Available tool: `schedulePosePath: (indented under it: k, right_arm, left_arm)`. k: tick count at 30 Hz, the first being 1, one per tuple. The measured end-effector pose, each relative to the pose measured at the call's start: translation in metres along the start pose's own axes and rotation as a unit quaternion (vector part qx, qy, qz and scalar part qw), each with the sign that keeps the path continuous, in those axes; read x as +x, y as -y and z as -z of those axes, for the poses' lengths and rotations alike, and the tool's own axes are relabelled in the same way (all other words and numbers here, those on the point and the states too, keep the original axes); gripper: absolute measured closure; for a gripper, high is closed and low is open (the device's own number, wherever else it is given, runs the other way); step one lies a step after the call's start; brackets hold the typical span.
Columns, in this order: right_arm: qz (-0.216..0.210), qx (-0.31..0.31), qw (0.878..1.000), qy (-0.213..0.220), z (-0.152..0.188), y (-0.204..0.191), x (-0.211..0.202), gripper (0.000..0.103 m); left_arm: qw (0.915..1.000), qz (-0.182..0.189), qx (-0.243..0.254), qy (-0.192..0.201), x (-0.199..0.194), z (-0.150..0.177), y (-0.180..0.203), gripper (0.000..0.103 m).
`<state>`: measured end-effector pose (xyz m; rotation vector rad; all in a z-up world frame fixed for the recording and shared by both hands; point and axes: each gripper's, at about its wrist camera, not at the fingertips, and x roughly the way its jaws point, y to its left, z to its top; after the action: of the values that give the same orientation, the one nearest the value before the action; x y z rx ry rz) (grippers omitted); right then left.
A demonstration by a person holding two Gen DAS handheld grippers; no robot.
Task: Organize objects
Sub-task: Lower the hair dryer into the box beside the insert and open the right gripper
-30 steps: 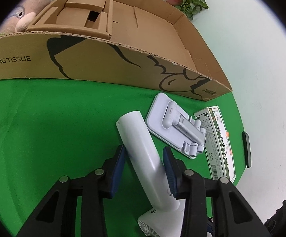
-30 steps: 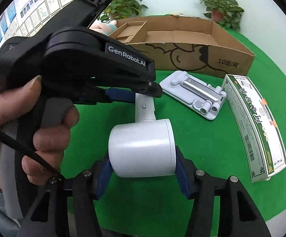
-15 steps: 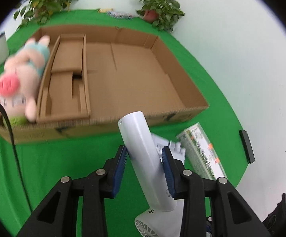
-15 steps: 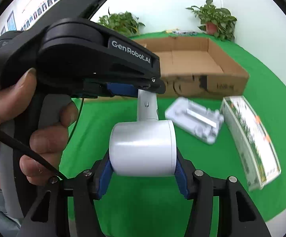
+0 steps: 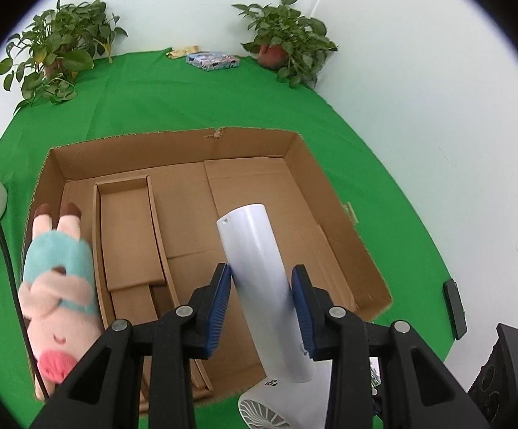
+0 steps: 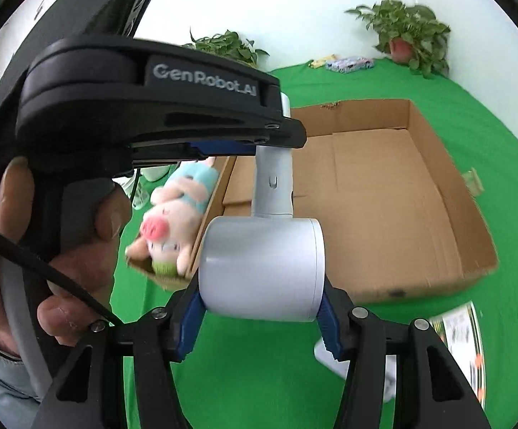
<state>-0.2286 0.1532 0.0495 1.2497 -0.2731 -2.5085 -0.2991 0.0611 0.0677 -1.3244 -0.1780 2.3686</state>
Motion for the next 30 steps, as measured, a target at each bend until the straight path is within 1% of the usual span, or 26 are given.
schedulePosePath:
  k: [3, 5, 8, 11, 13, 17, 19, 21, 23, 25, 27, 28, 30]
  right_arm:
    - [-0.008, 0.012, 1.000, -0.021, -0.017, 0.008, 0.020, 0.050]
    - [-0.012, 0.019, 0.999, -0.036, -0.023, 0.014, 0.038, 0.050]
    - [-0.018, 0.029, 0.998, -0.061, -0.025, 0.026, 0.065, 0.051]
    - [-0.020, 0.041, 0.995, -0.089, -0.021, 0.035, 0.087, 0.051]
    - [-0.019, 0.042, 0.994, -0.103, -0.017, 0.038, 0.097, 0.051]
    - [0.001, 0.028, 0.992, -0.121, -0.017, 0.030, 0.108, 0.050]
    - [0.000, 0.027, 0.991, -0.130, -0.020, 0.028, 0.111, 0.050]
    - [-0.008, 0.026, 0.990, -0.139, -0.024, 0.027, 0.111, 0.047]
    - [-0.018, 0.025, 0.989, -0.147, -0.027, 0.026, 0.110, 0.046]
    - [-0.037, 0.024, 0.988, -0.145, -0.030, 0.026, 0.104, 0.045]
    - [-0.063, 0.026, 0.987, -0.142, -0.034, 0.028, 0.096, 0.045]
    - [-0.068, 0.027, 0.988, -0.138, -0.037, 0.030, 0.091, 0.045]
    - [-0.059, 0.032, 0.990, -0.128, -0.044, 0.035, 0.084, 0.045]
  left_arm:
    - [0.9995, -0.014, 0.005, -0.029, 0.029, -0.015, -0.008, 0.069]
    - [0.9987, -0.024, 0.007, -0.045, 0.047, -0.018, -0.012, 0.070]
    - [0.9969, -0.033, 0.004, -0.071, 0.076, -0.015, -0.018, 0.070]
    - [0.9941, -0.042, 0.006, -0.099, 0.103, -0.009, -0.024, 0.069]
    - [0.9926, -0.048, 0.007, -0.111, 0.115, -0.004, -0.027, 0.069]
    - [0.9894, -0.060, -0.008, -0.132, 0.128, 0.001, -0.038, 0.070]
    - [0.9894, -0.057, -0.009, -0.133, 0.127, 0.000, -0.039, 0.070]
    - [0.9889, -0.054, -0.010, -0.138, 0.127, -0.001, -0.039, 0.070]
    - [0.9904, -0.042, -0.011, -0.131, 0.122, -0.002, -0.038, 0.070]
    - [0.9923, -0.037, -0.010, -0.118, 0.111, -0.001, -0.035, 0.070]
    - [0.9947, -0.034, -0.007, -0.096, 0.095, -0.001, -0.034, 0.070]
    - [0.9959, -0.034, -0.005, -0.084, 0.086, 0.001, -0.034, 0.070]
    - [0.9973, -0.034, -0.005, -0.064, 0.068, 0.008, -0.037, 0.070]
